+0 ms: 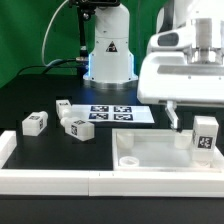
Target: Assemble one leg
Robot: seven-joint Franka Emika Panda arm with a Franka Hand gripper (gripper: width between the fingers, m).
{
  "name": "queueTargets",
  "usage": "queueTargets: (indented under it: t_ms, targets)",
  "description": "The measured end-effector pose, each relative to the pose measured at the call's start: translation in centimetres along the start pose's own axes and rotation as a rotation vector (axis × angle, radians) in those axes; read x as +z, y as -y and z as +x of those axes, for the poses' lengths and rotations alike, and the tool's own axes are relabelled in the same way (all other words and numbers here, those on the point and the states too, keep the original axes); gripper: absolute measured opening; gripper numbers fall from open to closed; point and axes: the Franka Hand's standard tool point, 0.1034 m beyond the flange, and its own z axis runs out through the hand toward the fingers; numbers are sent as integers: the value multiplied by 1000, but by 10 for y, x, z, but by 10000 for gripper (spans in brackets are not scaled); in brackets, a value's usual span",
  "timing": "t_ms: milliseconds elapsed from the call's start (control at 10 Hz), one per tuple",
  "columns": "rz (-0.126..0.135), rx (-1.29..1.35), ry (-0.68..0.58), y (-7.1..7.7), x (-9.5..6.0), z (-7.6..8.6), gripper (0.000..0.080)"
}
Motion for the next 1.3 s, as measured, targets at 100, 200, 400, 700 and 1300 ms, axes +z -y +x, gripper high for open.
queueTargets:
  t_ms: [100, 200, 400, 700, 1300]
  targets:
    - [1, 19, 114, -2, -2, -2, 629]
    - [6, 47, 228, -4, -6, 8, 646]
    - [-1, 80, 388, -8, -3, 16, 648]
    - [-20, 104, 569, -11, 2, 14, 648]
    - [-19, 151, 564, 7, 7, 4, 636]
